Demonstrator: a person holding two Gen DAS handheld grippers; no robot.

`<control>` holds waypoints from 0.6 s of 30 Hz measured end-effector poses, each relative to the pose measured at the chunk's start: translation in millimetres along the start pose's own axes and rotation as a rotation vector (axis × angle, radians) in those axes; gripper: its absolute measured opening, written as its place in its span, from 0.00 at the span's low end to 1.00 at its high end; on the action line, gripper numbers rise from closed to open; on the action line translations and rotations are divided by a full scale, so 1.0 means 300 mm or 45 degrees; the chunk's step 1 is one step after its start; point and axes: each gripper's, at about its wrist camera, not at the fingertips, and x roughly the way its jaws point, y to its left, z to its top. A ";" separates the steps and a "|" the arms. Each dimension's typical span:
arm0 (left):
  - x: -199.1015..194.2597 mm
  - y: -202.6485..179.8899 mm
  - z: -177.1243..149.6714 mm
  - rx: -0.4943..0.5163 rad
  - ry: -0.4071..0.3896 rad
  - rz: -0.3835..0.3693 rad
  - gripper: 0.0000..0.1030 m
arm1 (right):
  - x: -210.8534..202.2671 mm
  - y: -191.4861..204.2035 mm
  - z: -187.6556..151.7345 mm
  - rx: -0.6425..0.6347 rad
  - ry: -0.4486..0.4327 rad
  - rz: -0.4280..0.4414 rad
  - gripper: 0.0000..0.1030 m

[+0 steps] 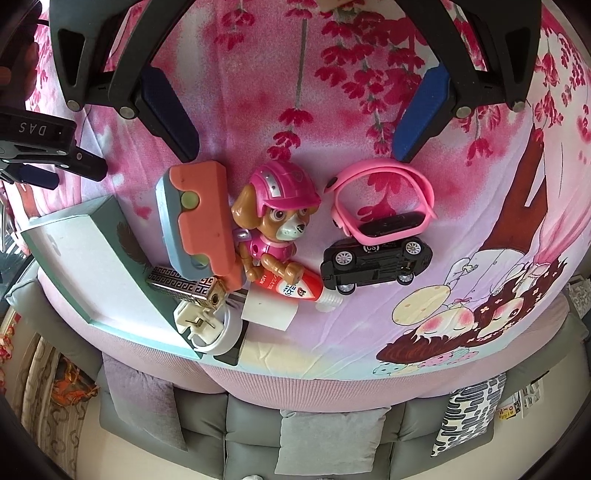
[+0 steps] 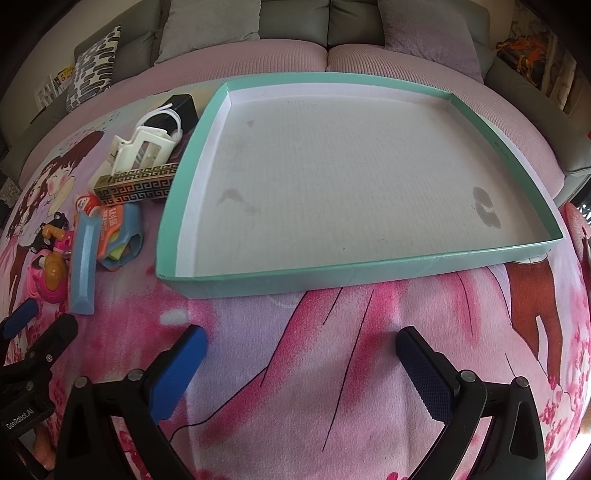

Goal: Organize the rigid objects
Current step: 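Reach the right tool to the orange-and-blue block and grasp it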

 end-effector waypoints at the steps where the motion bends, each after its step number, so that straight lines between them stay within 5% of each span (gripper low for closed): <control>1: -0.010 0.000 0.003 -0.004 -0.005 -0.012 1.00 | -0.017 -0.009 0.007 0.012 -0.021 0.006 1.00; 10: -0.159 0.060 0.075 -0.015 -0.135 0.003 1.00 | -0.212 -0.012 0.073 0.061 -0.341 0.085 1.00; 18: -0.121 0.180 0.089 -0.088 -0.050 0.091 1.00 | -0.183 0.225 0.080 -0.081 -0.298 0.323 0.92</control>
